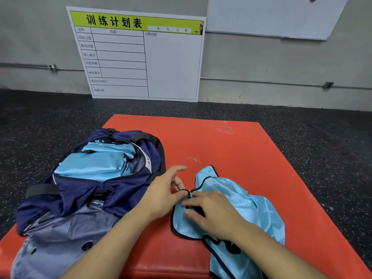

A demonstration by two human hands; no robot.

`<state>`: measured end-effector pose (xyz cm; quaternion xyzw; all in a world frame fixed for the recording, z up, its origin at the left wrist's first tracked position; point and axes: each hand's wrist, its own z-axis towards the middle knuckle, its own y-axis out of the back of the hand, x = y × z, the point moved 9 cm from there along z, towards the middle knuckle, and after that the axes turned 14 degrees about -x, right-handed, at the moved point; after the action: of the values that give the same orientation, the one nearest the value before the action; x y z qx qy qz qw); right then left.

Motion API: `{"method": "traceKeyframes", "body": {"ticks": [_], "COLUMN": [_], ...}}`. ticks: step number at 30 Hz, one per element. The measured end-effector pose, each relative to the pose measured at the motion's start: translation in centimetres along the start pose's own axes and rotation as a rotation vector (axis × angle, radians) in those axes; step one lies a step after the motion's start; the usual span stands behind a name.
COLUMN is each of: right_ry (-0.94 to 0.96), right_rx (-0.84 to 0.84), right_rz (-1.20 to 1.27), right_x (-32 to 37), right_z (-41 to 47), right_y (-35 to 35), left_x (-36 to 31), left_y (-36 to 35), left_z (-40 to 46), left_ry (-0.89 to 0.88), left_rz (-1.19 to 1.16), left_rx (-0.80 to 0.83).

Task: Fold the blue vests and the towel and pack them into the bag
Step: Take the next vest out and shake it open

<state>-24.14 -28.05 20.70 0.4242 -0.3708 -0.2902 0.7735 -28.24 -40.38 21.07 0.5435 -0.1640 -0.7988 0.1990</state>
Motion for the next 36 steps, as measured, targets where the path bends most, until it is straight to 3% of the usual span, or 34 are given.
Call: {"method": "traceKeyframes", "body": {"ticks": [5, 9, 13, 21, 27, 31, 36], "right_ry": [-0.113, -0.293, -0.298, -0.244, -0.174, -0.163, -0.089], "right_rx": [-0.191, -0.387, -0.344, -0.398, -0.503, -0.473, -0.334], "right_rz": [-0.053, 0.296, 0.559, 0.822, 0.472, 0.176, 0.197], "right_x": [-0.3, -1.3, -1.6, -0.5, -0.1, 1.1, 5.3], "right_z": [0.5, 0.7, 2.5, 6.2, 6.4, 5.8, 6.2], "right_y": [2.0, 5.8, 9.9, 24.4, 35.4, 39.2, 39.6], "left_x": [0.4, -0.7, -3.5, -15.1, -24.7, -31.1, -38.6], "left_y": [-0.6, -0.8, -0.6, 2.6, 8.0, 11.4, 12.0], "left_z": [-0.1, -0.2, 1.0, 6.3, 9.2, 10.3, 10.0], "left_ry": [-0.009, 0.008, 0.065, -0.084, -0.160, -0.197, -0.334], "left_rz": [0.029, -0.045, -0.207, -0.219, -0.224, -0.263, -0.160], "left_rx": [0.025, 0.030, 0.054, 0.078, -0.062, -0.167, -0.153]}}
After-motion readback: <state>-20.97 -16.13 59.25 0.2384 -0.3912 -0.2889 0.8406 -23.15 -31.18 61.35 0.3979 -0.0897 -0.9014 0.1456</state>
